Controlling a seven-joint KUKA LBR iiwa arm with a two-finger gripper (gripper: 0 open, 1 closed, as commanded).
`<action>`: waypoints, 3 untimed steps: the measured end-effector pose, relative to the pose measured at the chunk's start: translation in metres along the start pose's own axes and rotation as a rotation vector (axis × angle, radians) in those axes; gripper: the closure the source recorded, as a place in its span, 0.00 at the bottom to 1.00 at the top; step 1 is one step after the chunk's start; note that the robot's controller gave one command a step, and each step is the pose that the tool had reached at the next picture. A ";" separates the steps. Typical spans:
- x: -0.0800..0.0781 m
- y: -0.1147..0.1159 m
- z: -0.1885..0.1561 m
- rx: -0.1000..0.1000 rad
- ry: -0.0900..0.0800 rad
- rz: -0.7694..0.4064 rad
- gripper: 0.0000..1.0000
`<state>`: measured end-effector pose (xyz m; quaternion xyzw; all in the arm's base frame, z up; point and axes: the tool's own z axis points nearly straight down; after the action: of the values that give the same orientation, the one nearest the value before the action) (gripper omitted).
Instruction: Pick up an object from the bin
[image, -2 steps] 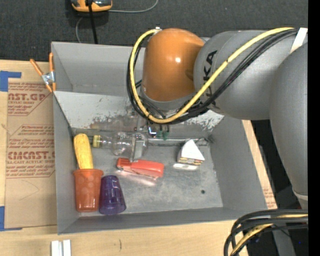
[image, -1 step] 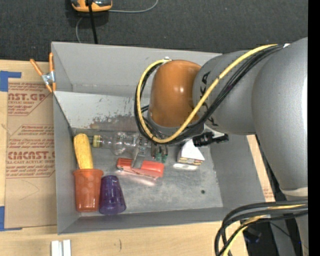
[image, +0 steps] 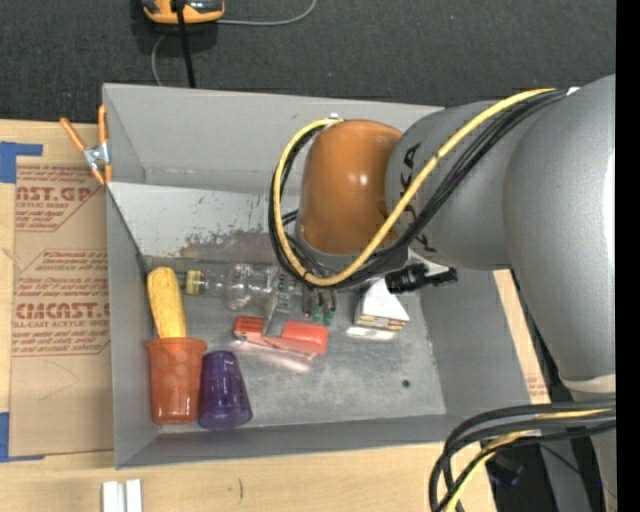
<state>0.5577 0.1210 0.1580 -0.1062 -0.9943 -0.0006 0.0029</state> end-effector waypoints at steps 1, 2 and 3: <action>0.001 0.000 0.000 0.000 0.000 -0.012 1.00; -0.004 -0.010 0.018 -0.001 -0.004 -0.015 1.00; -0.008 -0.014 0.033 0.002 0.000 -0.033 1.00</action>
Offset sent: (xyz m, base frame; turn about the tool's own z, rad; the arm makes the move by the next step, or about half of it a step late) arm 0.0023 -0.0219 -0.0356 -0.0111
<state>0.5625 0.1060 0.1245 -0.0898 -0.9960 0.0003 0.0032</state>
